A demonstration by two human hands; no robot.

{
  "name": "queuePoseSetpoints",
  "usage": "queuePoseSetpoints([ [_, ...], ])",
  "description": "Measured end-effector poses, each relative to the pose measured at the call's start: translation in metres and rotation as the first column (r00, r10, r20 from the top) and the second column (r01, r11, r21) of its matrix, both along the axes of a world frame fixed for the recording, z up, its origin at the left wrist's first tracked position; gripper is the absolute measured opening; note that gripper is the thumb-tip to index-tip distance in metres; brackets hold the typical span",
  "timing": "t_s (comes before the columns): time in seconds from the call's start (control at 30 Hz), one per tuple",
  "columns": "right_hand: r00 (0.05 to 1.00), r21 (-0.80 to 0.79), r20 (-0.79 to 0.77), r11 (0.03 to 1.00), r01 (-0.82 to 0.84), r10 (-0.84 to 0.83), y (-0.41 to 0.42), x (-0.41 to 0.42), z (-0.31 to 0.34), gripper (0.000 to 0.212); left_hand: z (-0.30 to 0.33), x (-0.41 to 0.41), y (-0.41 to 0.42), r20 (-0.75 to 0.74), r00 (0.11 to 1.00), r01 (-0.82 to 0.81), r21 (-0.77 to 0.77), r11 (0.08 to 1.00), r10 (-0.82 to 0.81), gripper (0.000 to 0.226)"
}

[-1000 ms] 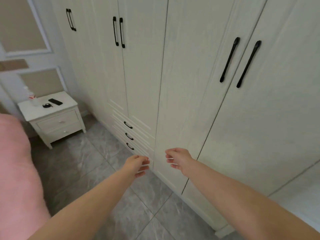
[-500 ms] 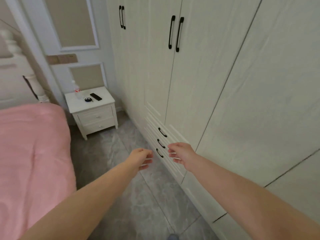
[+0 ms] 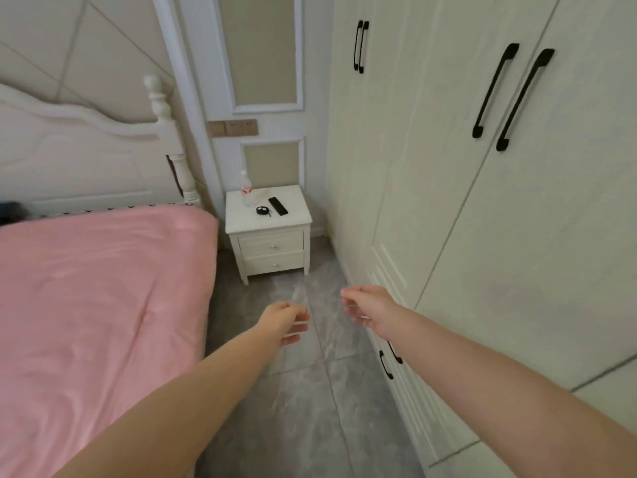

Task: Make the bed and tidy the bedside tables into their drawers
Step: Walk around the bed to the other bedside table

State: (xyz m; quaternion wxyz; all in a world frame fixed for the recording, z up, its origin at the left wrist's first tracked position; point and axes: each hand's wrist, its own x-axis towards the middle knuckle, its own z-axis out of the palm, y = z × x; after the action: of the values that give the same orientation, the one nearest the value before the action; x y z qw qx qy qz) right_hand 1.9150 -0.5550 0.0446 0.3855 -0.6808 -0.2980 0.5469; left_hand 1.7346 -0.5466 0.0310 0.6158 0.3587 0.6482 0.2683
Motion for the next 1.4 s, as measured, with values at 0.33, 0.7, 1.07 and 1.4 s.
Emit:
queuePoseSetpoints([
  [0.33,0.982,-0.010,0.007,0.982,-0.190,0.190,0.165,-0.060,-0.016,0.008,-0.013,-0.062,0.133,0.040,0.978,-0.202,-0.006,0.979,0.202,0.004],
  [0.7,0.994,0.055,0.067,0.994,-0.091,0.088,0.324,-0.115,0.006,0.014,0.003,-0.138,0.315,0.075,0.978,-0.199,0.045,0.979,0.195,0.004],
  [1.07,0.993,0.014,0.015,0.993,-0.115,0.115,0.455,-0.147,-0.001,0.005,-0.008,-0.142,0.446,-0.062,0.987,-0.134,0.164,0.977,0.145,0.011],
  [1.4,0.982,-0.046,-0.068,0.983,-0.179,0.176,0.645,-0.152,-0.014,0.007,-0.014,-0.140,0.627,-0.112,0.977,-0.165,0.154,0.974,0.183,0.012],
])
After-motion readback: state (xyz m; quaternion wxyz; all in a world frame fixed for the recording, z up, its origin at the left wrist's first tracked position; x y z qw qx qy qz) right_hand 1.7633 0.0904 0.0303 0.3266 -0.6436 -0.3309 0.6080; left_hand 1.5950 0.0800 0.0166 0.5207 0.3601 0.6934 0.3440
